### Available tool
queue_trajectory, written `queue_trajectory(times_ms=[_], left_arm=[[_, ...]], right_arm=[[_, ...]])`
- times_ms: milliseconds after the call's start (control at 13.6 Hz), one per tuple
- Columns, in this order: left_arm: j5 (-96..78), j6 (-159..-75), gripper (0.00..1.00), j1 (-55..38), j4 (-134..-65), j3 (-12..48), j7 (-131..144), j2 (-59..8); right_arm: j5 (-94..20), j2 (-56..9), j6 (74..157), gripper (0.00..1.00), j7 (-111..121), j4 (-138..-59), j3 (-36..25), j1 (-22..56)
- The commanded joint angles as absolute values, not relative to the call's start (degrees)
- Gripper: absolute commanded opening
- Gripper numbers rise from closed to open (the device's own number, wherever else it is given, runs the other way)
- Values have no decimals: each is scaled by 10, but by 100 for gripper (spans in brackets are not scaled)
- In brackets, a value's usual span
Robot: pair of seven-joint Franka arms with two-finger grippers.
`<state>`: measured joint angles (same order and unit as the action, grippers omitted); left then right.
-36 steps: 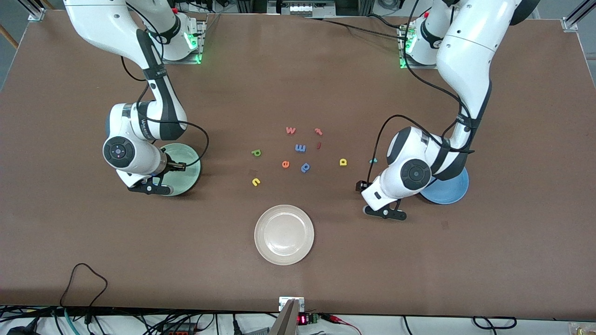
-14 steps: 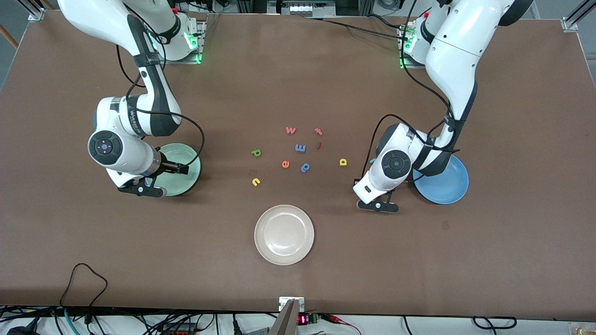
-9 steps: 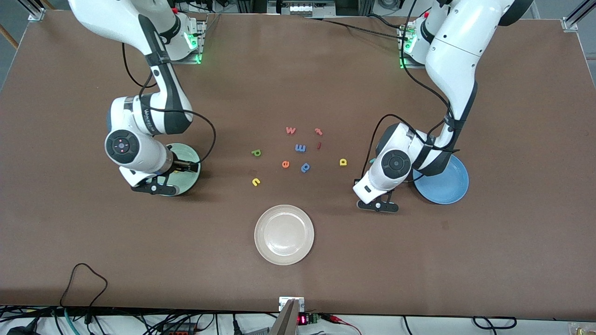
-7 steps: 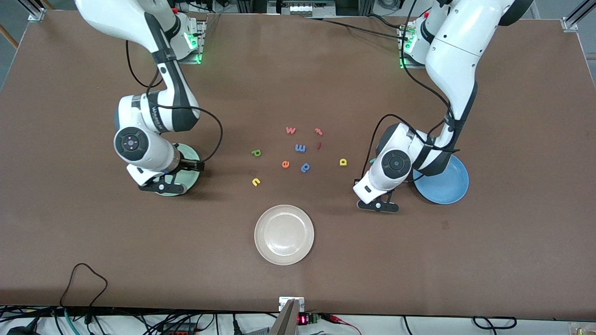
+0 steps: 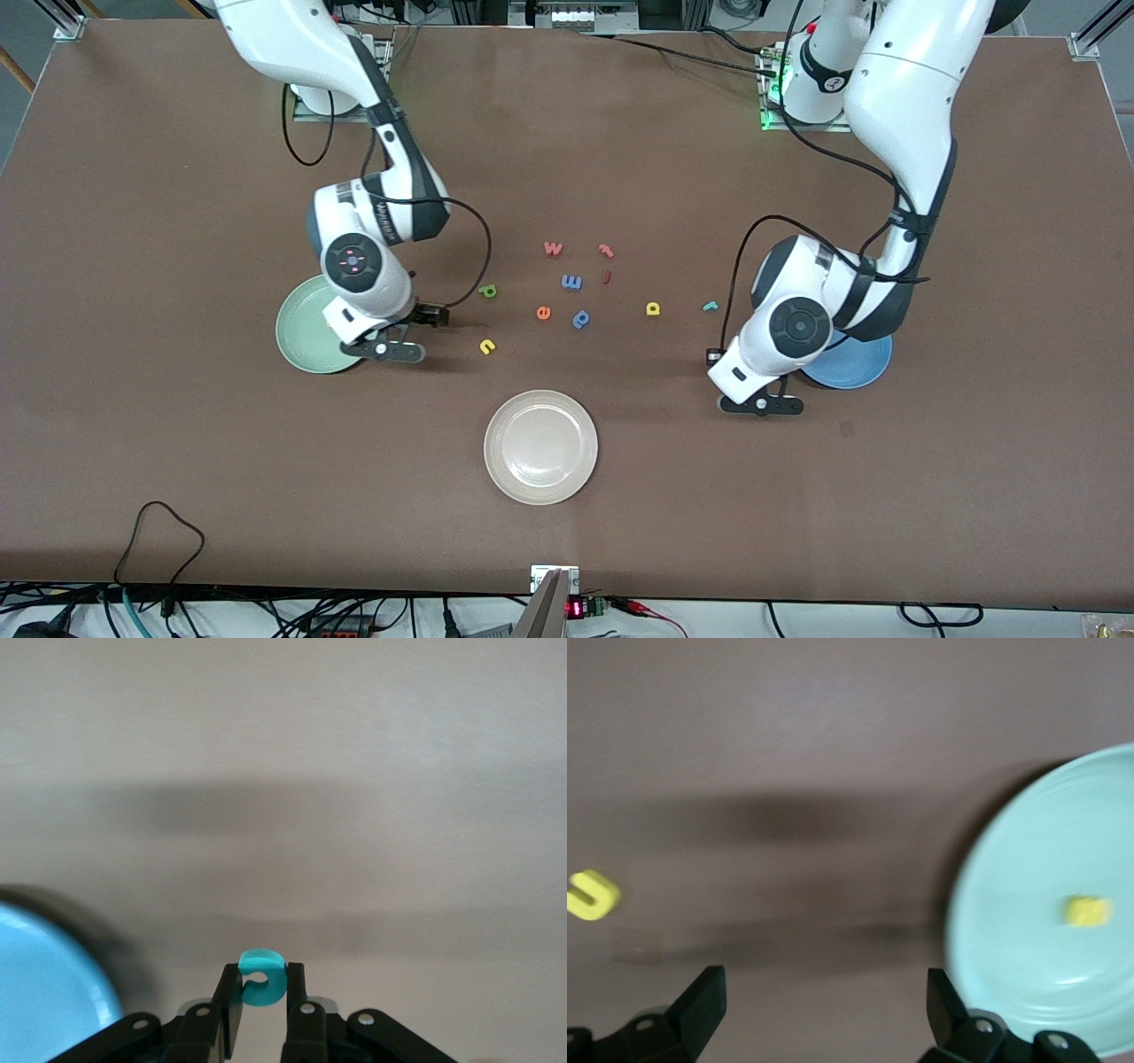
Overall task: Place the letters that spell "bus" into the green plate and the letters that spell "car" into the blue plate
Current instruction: 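Drop the cyan c into the blue plate while the right gripper reaches letters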
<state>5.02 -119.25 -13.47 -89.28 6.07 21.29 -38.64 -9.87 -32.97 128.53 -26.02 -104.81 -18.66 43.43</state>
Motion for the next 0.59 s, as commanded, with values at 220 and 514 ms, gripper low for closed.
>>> queue_trajectory(times_ms=[220, 514], left_arm=[[90, -1086, 13, -27, -898, 63, 102, -352], [92, -1075, 13, 4, -943, 66, 63, -339]], right_arm=[[-179, -349, 1298, 100, -283, -1041, -188, 498], [-216, -366, 1306, 96, -286, -1041, -185, 512]])
